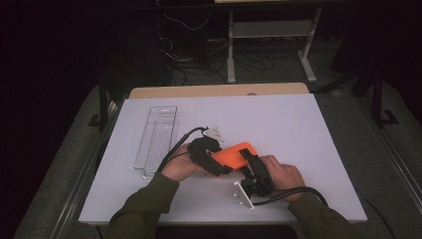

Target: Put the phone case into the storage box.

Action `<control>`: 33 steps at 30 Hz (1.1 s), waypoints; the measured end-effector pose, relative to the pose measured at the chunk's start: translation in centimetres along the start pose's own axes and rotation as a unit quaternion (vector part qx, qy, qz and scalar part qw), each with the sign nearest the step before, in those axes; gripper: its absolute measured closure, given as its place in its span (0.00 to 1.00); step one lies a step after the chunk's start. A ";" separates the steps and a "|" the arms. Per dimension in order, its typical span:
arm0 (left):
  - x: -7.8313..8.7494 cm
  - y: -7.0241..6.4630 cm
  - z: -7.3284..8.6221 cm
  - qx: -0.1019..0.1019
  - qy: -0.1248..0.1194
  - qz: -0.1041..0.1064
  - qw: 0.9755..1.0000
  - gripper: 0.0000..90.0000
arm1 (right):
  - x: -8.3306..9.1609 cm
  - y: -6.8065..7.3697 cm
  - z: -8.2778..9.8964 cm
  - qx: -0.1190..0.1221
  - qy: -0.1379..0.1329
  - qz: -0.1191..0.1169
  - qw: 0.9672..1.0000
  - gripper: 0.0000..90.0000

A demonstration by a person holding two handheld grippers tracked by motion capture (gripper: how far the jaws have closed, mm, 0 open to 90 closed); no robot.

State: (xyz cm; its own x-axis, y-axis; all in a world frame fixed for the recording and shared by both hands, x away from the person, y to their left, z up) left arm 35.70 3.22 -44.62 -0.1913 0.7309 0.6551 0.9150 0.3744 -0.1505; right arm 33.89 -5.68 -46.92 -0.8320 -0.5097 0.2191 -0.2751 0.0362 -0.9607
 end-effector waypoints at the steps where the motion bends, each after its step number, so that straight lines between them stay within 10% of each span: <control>1: 0.0 0.0 0.0 0.001 0.001 0.000 1.000 0.17 | 0.0 0.0 0.0 0.000 -0.001 -0.001 1.000 0.39; 33: 0.0 -0.1 0.0 -0.003 0.002 0.009 1.000 0.17 | 0.4 0.1 -0.3 -0.002 -0.002 -0.013 1.000 0.81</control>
State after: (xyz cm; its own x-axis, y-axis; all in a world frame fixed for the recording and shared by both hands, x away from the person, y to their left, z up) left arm 35.57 3.18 -44.64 -0.1743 0.7351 0.6552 0.9200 0.3587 -0.1577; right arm 33.41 -5.62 -46.89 -0.8224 -0.5142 0.2436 -0.2989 0.0260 -0.9539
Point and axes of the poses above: each handheld gripper's, and its own axes: x roughly backward along the jaws, z roughly out of its underside, y roughly to its left, the point moved 9 cm from there along -x, roughly forward along the jaws, and after that the axes turned 8 degrees about -y, right-handed, at the moved point
